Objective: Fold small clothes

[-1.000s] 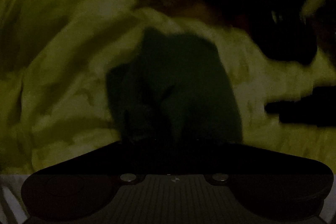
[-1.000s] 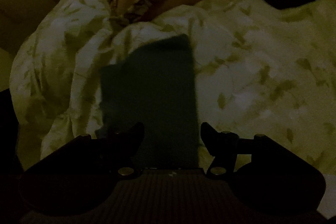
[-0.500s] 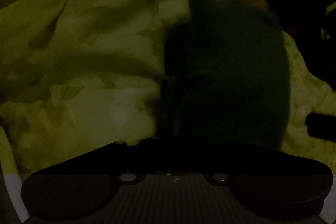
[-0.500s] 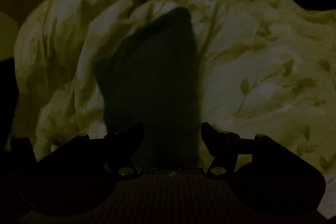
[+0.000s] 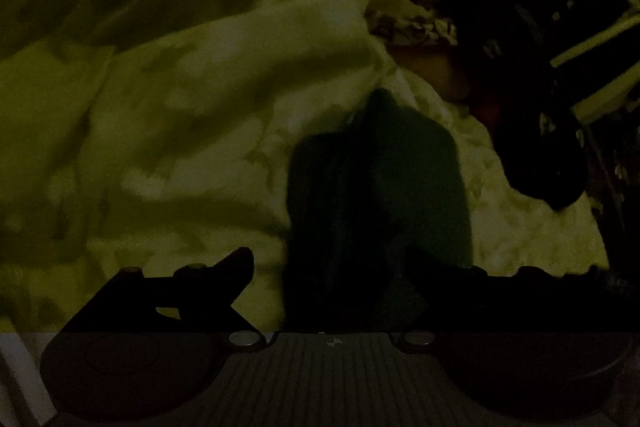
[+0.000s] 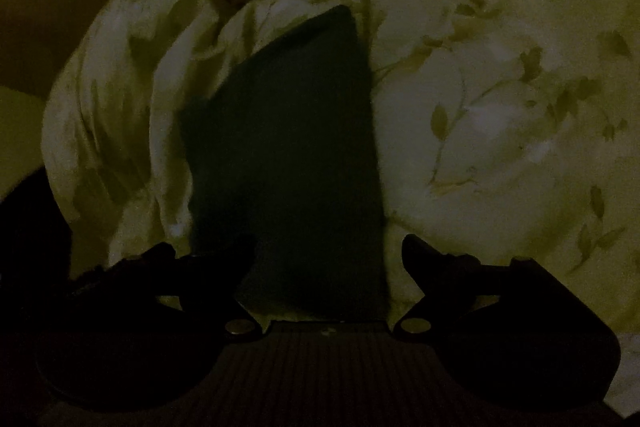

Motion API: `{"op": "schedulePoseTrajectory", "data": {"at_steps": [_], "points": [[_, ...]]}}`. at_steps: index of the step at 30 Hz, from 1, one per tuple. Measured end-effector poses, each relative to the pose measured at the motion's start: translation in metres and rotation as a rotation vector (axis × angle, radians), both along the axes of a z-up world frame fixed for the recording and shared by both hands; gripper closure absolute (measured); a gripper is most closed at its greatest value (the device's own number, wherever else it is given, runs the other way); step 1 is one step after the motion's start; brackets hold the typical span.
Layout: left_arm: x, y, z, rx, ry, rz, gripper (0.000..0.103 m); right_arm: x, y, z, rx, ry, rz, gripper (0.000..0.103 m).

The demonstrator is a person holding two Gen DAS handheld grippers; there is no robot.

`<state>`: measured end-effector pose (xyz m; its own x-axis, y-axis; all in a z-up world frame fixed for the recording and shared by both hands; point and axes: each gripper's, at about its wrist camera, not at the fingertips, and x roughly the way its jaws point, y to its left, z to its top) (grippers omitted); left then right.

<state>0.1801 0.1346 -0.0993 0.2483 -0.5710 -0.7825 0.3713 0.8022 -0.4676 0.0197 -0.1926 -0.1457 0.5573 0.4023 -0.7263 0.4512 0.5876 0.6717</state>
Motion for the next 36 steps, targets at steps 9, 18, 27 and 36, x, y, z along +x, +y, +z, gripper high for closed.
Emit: {"op": "schedulePoseTrajectory", "data": {"at_steps": [9, 18, 27, 36], "points": [[0.030, -0.048, -0.040, -0.037, 0.089, -0.104, 0.000, 0.024, -0.025, -0.035, 0.159, -0.055, -0.069, 0.016], [0.028, -0.058, -0.072, -0.079, 0.147, -0.027, 0.000, 0.051, 0.007, -0.080, 0.195, -0.048, 0.019, 0.018], [0.008, -0.070, -0.041, -0.017, 0.049, -0.060, 0.000, 0.046, 0.028, -0.046, 0.064, -0.063, 0.023, 0.053], [-0.044, -0.053, 0.042, -0.111, -0.017, -0.040, 0.000, 0.010, 0.043, 0.052, -0.140, -0.179, 0.086, 0.057]]}}
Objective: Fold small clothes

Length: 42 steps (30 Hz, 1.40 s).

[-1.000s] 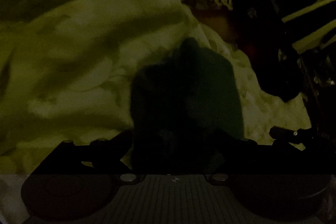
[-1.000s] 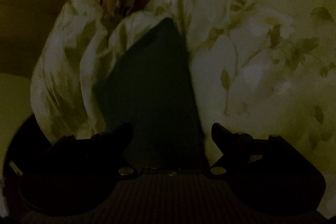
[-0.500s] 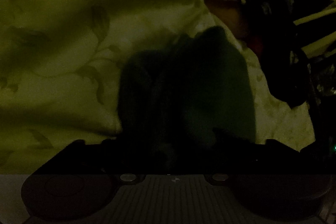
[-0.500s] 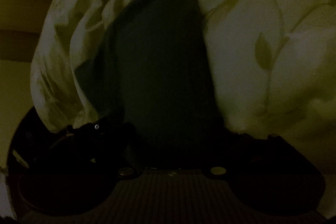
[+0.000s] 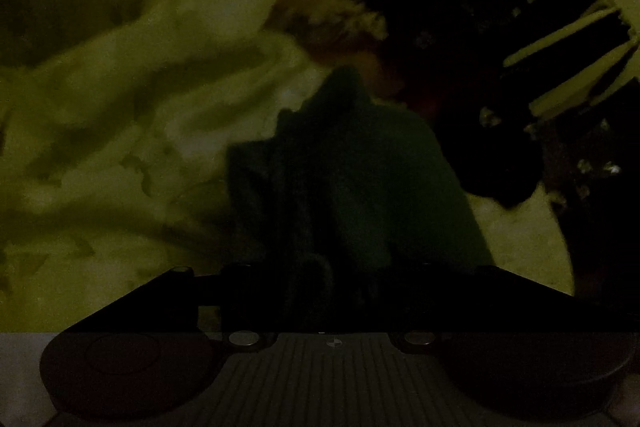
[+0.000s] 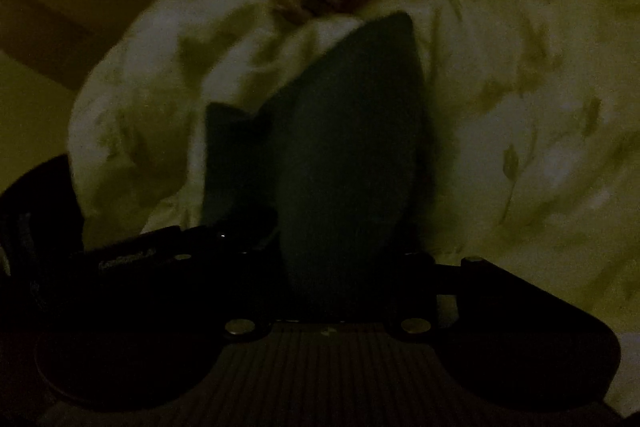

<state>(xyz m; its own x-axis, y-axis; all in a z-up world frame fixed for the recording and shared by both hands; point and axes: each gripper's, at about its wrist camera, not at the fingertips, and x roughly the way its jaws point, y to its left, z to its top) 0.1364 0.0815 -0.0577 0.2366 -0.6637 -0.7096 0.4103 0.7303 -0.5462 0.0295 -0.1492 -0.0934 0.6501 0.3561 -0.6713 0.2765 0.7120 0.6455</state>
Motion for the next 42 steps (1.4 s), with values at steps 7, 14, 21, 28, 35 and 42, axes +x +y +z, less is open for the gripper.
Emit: {"op": "schedulePoseTrajectory", "data": {"at_steps": [7, 14, 21, 28, 35, 42], "points": [[-0.066, 0.051, 0.088, -0.007, -0.087, 0.162, 0.000, -0.036, 0.025, 0.087, -0.053, -0.101, 0.170, 0.057], [-0.119, 0.160, 0.142, 0.116, -0.125, 0.450, 0.000, -0.012, 0.116, 0.128, 0.007, -0.171, 0.518, 0.057], [-0.144, 0.266, 0.167, 0.175, -0.147, 0.747, 0.000, 0.024, 0.247, 0.152, 0.022, -0.242, 0.860, 0.057], [-0.115, 0.330, 0.133, 0.234, -0.117, 0.782, 0.000, 0.059, 0.324, 0.127, 0.069, -0.148, 0.894, 0.056], [-0.099, 0.348, 0.048, 0.250, 0.024, 0.776, 0.000, 0.074, 0.345, 0.053, -0.011, 0.049, 0.852, 0.052], [-0.112, 0.364, 0.014, 0.204, 0.044, 0.824, 0.000, 0.071, 0.350, 0.038, -0.077, 0.067, 0.857, 0.043]]}}
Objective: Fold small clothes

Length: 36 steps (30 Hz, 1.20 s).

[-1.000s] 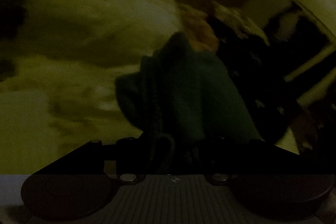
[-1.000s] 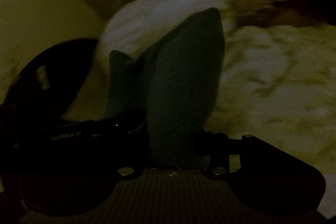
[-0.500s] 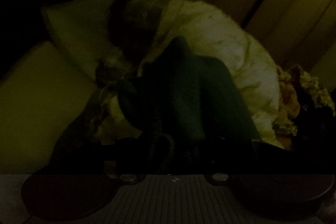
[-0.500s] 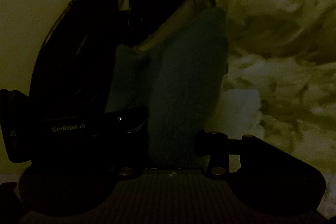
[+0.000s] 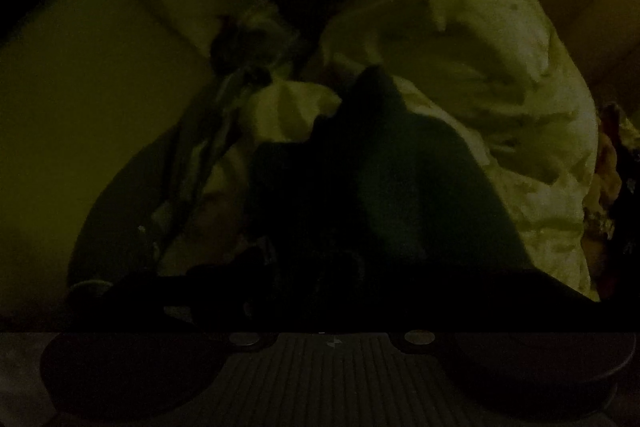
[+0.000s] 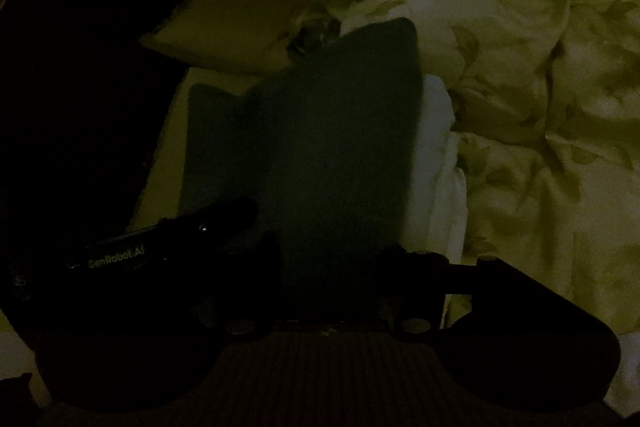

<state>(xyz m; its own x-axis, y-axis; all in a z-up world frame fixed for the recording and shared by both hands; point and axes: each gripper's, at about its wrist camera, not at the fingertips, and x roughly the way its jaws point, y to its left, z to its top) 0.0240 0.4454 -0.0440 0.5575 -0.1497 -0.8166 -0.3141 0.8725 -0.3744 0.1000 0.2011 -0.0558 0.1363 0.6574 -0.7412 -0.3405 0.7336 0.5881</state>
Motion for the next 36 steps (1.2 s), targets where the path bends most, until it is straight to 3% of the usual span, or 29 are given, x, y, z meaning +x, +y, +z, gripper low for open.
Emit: {"op": "schedulePoseTrajectory", "data": {"at_steps": [12, 18, 21, 28, 36], "points": [[0.007, -0.019, -0.001, 0.144, 0.040, -0.055, 0.000, 0.007, 0.007, -0.010, -0.064, 0.022, 0.022, 0.039], [0.010, -0.025, 0.026, 0.236, 0.046, -0.072, 0.000, 0.008, 0.007, 0.005, -0.075, 0.029, 0.003, 0.034], [0.007, -0.025, 0.042, 0.305, 0.041, -0.073, 0.000, 0.004, 0.006, 0.022, -0.095, -0.017, 0.017, 0.034], [-0.005, -0.016, 0.075, 0.396, 0.051, -0.047, 0.000, -0.017, 0.009, 0.067, -0.177, -0.224, 0.132, 0.033], [-0.019, -0.028, 0.101, 0.463, 0.092, -0.075, 0.000, -0.030, 0.014, 0.080, -0.235, -0.257, 0.190, 0.032]]}}
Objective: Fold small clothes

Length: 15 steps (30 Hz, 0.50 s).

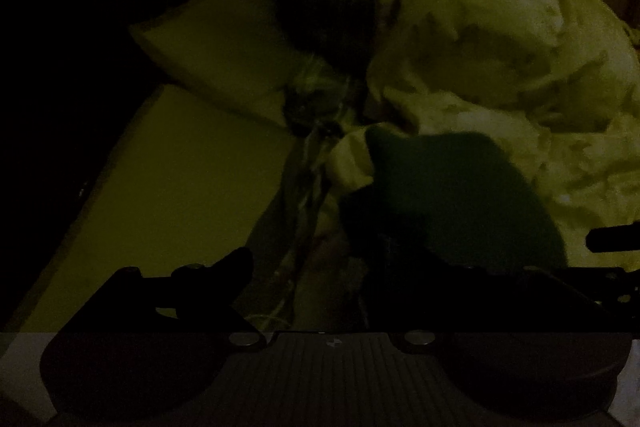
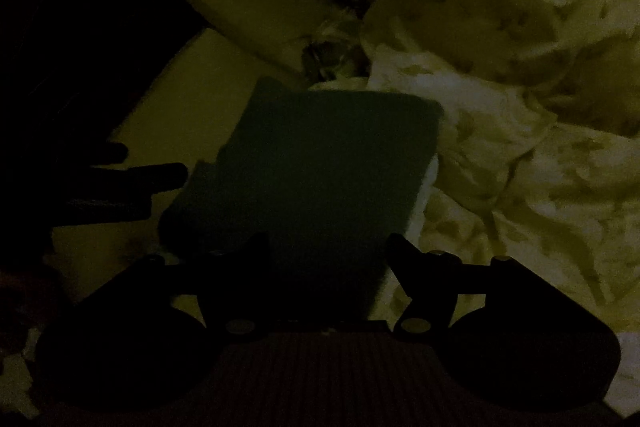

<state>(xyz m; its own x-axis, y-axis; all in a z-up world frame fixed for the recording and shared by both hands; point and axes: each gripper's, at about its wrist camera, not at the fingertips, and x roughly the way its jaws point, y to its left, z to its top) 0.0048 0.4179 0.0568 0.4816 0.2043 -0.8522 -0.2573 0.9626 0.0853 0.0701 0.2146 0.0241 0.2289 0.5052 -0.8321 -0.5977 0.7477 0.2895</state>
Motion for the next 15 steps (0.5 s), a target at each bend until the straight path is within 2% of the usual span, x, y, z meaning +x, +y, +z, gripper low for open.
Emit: {"op": "schedulePoseTrajectory", "data": {"at_steps": [1, 4, 8, 13, 15], "points": [[-0.002, -0.003, 0.004, 0.008, -0.010, -0.009, 0.000, -0.002, 0.000, 0.003, 0.002, 0.000, 0.014, 0.031], [-0.006, -0.019, 0.014, 0.070, -0.005, -0.067, 0.000, -0.006, -0.001, 0.010, -0.015, -0.004, 0.035, 0.019], [-0.003, -0.039, 0.020, 0.160, 0.091, -0.115, 0.000, -0.010, 0.001, 0.018, -0.081, -0.023, 0.048, 0.018], [0.000, -0.048, 0.021, 0.129, 0.227, -0.172, 0.000, -0.015, 0.003, 0.031, -0.172, -0.057, 0.089, 0.008], [-0.002, -0.051, 0.019, 0.152, 0.253, -0.175, 0.000, -0.016, 0.005, 0.034, -0.211, -0.067, 0.107, 0.005]]}}
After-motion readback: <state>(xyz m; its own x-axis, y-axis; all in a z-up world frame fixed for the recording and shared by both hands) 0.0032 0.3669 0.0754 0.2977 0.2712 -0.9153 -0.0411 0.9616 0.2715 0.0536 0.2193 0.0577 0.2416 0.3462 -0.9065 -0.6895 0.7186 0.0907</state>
